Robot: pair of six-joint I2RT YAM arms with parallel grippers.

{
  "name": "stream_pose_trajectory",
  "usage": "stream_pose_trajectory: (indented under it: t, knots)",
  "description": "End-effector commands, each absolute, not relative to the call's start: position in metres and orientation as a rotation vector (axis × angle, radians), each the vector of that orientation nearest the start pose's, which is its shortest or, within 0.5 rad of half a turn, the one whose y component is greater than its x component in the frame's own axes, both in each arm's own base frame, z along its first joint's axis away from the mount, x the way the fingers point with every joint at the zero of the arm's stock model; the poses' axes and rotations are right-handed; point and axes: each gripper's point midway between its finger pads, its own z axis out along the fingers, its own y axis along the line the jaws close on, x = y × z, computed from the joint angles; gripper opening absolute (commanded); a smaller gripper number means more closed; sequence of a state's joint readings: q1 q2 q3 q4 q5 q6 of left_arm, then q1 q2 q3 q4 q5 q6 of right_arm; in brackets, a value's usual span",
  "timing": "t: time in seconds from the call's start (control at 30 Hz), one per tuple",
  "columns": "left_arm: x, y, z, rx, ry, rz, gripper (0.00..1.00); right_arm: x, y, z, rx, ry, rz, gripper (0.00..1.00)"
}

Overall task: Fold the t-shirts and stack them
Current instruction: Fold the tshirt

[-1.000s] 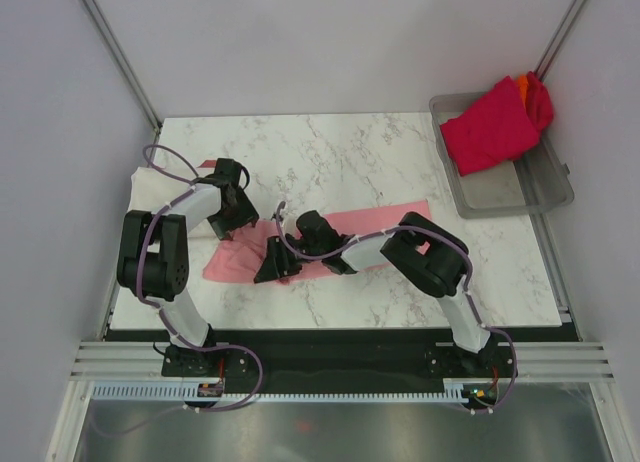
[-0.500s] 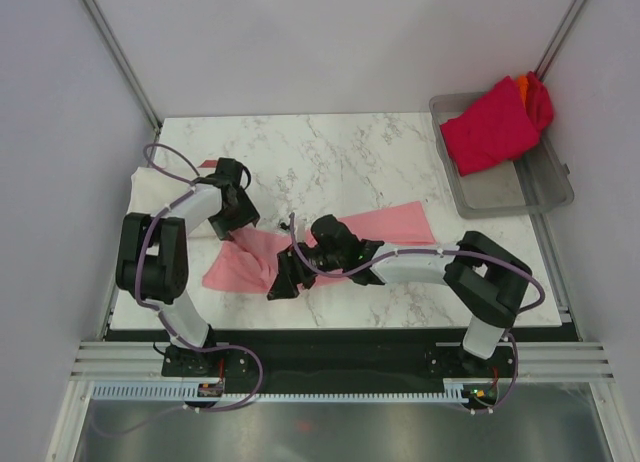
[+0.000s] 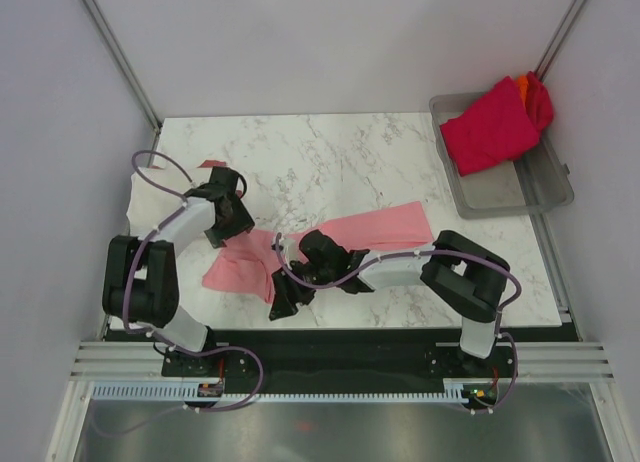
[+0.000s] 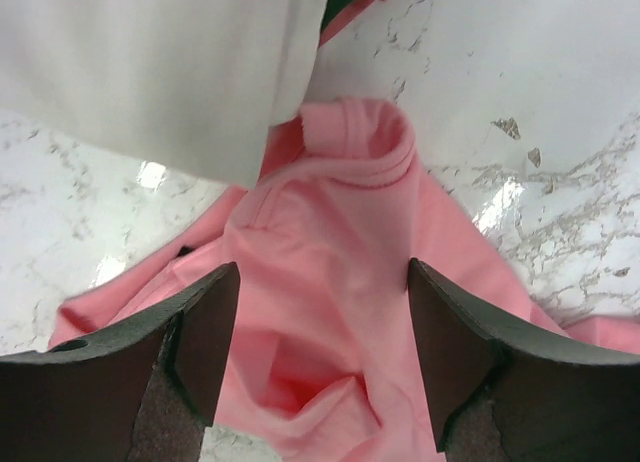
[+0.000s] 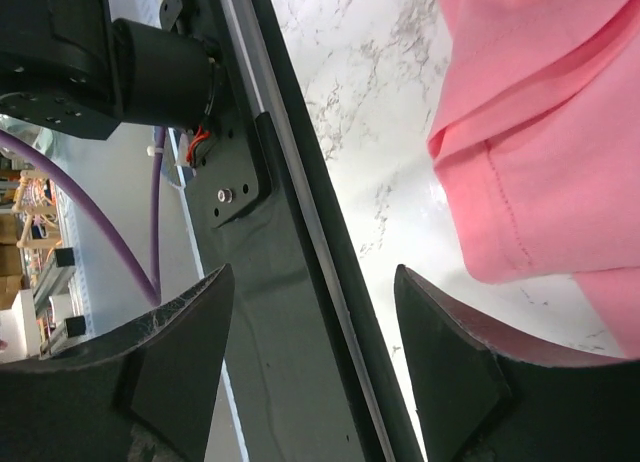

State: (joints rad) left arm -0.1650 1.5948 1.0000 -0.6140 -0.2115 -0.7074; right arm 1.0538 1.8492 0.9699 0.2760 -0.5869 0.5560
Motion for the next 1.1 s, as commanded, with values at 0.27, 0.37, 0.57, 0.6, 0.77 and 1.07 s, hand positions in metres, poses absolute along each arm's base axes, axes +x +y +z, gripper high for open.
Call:
stream_pose_trajectory:
  t: [0.27,0.37,0.57,0.6,0.77,1.07]
  knots:
    - [0.298,-0.035,0.084,-0.851,2.431,-0.028,0.75,0.204,0.447,0.102,-0.621,2.229,1.294,0.63]
    - [0.29,-0.04,0.079,-0.858,2.45,-0.061,0.75,0.239,0.436,0.102,-0.498,2.24,1.239,0.59]
    - [0.281,-0.047,0.065,-0.85,2.472,-0.12,0.73,0.281,0.435,0.082,-0.472,2.34,1.13,0.56]
    - [0.281,-0.05,0.063,-0.851,2.477,-0.138,0.73,0.286,0.441,0.086,-0.472,2.334,1.143,0.54]
    - [0.277,-0.048,0.051,-0.884,2.477,-0.129,0.73,0.309,0.443,0.063,-0.392,2.396,1.142,0.49]
    - [0.251,-0.028,0.022,-1.123,2.48,-0.092,0.62,0.329,0.426,0.013,-0.253,2.527,1.143,0.42]
